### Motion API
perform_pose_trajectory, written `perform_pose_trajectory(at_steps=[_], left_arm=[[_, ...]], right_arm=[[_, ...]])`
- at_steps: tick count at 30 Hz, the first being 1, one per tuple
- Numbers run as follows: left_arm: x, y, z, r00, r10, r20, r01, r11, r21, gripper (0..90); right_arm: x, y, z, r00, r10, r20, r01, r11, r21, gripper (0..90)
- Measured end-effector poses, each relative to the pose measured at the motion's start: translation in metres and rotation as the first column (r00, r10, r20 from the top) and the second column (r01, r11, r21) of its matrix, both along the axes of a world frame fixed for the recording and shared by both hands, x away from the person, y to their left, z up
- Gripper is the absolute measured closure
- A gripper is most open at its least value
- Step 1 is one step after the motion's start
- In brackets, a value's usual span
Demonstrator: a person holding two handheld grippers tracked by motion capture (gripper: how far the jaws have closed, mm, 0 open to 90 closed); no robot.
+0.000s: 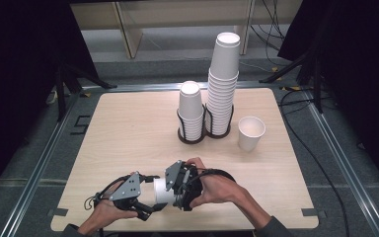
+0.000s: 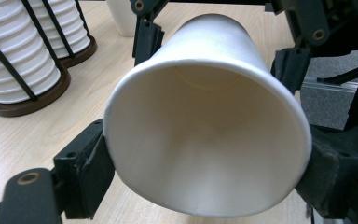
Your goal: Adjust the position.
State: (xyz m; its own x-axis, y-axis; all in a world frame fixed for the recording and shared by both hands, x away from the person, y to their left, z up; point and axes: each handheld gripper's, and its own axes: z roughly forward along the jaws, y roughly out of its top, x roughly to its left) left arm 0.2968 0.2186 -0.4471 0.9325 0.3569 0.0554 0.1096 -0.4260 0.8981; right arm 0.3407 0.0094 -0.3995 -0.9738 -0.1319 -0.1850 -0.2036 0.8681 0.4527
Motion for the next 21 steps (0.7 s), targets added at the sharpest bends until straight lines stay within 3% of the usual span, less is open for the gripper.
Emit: perform_pose_trajectory(at_steps=[1,4,7,8,9,10,11,12,14,15,17,18,20,21], left_arm=[[0.0,0.0,0.0,1.0,-0.003,0.0,0.003,1.0,0.001,16.2],[0.0,0.0,0.0,1.0,-0.004,-0.002,0.004,1.0,0.001,16.1],[0.0,0.0,-0.001,0.9999,-0.009,0.004,0.009,1.0,0.002,16.0],[0.0,-0.001,-0.001,0.9999,-0.015,-0.003,0.015,0.9999,0.004,15.9],[0.0,-0.001,-0.002,0.9998,-0.02,0.001,0.02,0.9998,0.0,15.7],[0.0,-0.001,-0.002,0.9997,-0.024,-0.006,0.024,0.9997,-0.005,15.2],[0.0,0.0,-0.003,0.9997,-0.018,-0.014,0.018,0.9998,-0.008,14.3],[0.001,0.0,-0.004,0.9998,-0.017,-0.012,0.017,0.9994,-0.029,13.3],[0.002,0.002,-0.004,0.9998,-0.003,-0.021,0.001,0.9973,-0.074,10.9],[0.002,0.002,-0.004,0.9997,0.003,-0.026,-0.006,0.9955,-0.095,10.2],[0.003,0.003,-0.004,0.9998,0.009,-0.018,-0.011,0.99,-0.141,9.9],[0.003,0.005,-0.002,0.9998,0.012,-0.019,-0.014,0.9895,-0.144,9.9],[0.004,0.007,-0.001,0.9996,0.023,-0.012,-0.025,0.9806,-0.194,9.9],[0.004,0.009,0.0,0.9992,0.038,-0.009,-0.039,0.9796,-0.197,9.9]], right_arm=[[-0.001,0.0,-0.001,0.9998,-0.013,-0.012,0.013,1.0,-0.007,18.2],[0.001,0.001,-0.003,0.9999,0.012,0.007,-0.012,1.0,-0.009,19.1],[-0.001,0.001,-0.005,0.9997,-0.016,-0.017,0.015,1.0,-0.022,19.9],[-0.004,0.001,-0.006,0.9976,-0.055,-0.043,0.053,0.998,-0.039,20.5],[-0.004,0.001,-0.007,0.9977,-0.052,-0.042,0.051,0.998,-0.041,22.6],[0.001,0.003,-0.008,0.9996,0.027,-0.002,-0.027,0.999,-0.019,22.8],[0.0,0.003,-0.008,0.9997,0.021,-0.009,-0.021,1.0,-0.021,22.7],[0.0,0.002,-0.008,0.9998,0.021,-0.008,-0.021,1.0,-0.018,22.6],[-0.002,0.0,-0.007,0.9987,-0.031,-0.041,0.031,0.999,-0.016,22.4],[0.002,0.0,-0.006,0.9994,0.007,-0.033,-0.007,1.0,0.015,22.4],[0.004,-0.003,-0.005,0.9995,0.009,-0.032,-0.008,0.999,0.032,22.4],[0.004,-0.004,-0.004,0.9993,0.004,-0.038,-0.003,0.999,0.045,22.4],[0.007,-0.009,-0.001,0.9985,-0.006,-0.054,0.01,0.997,0.076,22.4],[0.008,-0.012,-0.001,0.9978,-0.015,-0.065,0.021,0.995,0.094,22.4]])
